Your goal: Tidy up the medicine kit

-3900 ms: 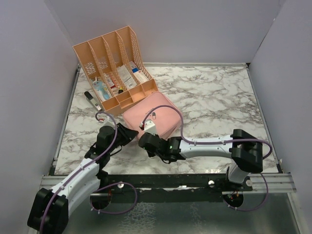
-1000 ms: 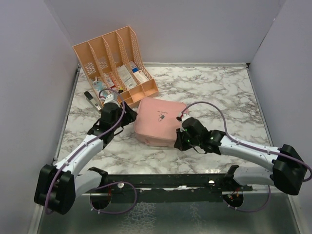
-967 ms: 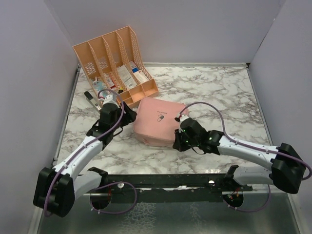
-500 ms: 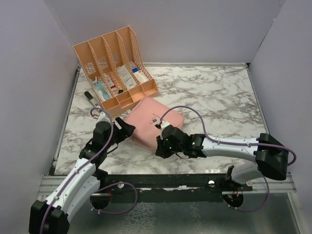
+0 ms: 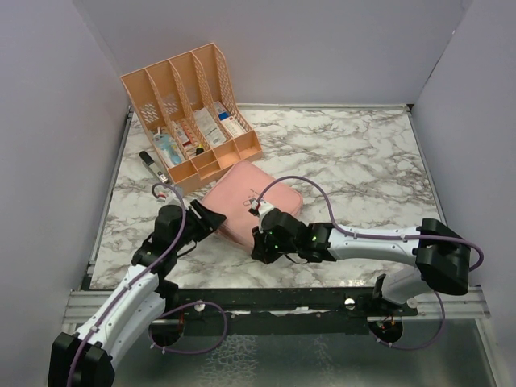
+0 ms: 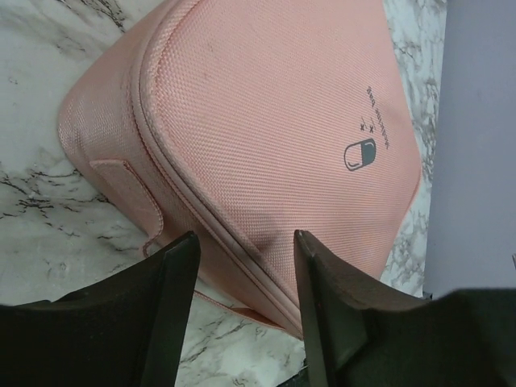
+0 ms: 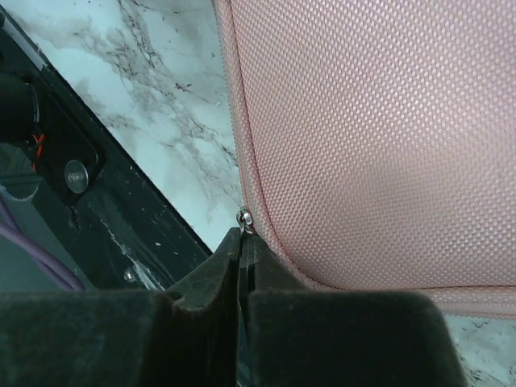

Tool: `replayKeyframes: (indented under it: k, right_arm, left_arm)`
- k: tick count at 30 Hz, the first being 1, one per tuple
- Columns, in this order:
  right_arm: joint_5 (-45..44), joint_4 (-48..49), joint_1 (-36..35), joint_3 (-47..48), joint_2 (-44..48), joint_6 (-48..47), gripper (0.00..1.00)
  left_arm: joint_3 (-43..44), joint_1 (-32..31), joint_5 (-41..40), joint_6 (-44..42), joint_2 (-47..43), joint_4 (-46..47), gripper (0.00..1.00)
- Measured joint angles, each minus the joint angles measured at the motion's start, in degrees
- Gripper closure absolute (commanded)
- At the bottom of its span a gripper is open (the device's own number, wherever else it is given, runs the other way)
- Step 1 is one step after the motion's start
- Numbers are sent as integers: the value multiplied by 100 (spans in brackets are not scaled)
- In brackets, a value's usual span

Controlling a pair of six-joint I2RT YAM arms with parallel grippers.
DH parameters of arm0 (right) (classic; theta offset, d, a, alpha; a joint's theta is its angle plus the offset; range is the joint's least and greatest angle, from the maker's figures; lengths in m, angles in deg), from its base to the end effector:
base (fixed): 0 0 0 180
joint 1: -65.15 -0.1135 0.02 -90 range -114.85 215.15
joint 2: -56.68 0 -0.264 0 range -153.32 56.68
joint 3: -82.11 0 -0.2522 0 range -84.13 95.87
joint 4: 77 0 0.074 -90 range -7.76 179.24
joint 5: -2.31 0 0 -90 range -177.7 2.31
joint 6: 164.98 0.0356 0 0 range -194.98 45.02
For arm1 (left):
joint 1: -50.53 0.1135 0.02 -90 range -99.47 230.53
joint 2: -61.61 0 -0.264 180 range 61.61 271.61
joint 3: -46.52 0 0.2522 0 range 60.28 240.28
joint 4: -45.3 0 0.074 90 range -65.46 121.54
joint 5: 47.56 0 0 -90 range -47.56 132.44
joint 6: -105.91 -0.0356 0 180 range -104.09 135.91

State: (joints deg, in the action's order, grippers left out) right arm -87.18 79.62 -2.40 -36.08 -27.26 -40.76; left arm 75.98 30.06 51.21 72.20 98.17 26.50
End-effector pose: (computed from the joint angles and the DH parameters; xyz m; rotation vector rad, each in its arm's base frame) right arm 0.1152 0.2797 0.2028 -0.7325 2.4309 0.8128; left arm 0.1447 -0.0598 0.1919 -0.5665 2.0907 -0.9711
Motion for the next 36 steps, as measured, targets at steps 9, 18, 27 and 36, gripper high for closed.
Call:
replayKeyframes:
  k: [9, 18, 27, 36]
  right_arm:
    - [-9, 2, 2, -17, 20, -13, 99]
    - [-103, 20, 7, -457, 570, 2, 99]
    - [-391, -221, 0, -605, 866, 0, 99]
    - [-1486, -824, -87, -501, 949, 13, 99]
  left_arm:
    - [-35, 0, -168, 68, 264, 238, 81]
    - [-52, -28, -232, 144, 625, 678, 100]
    - [72, -44, -227, 42, 1060, 975, 100]
    - [247, -68, -151, -153, 1399, 1093, 100]
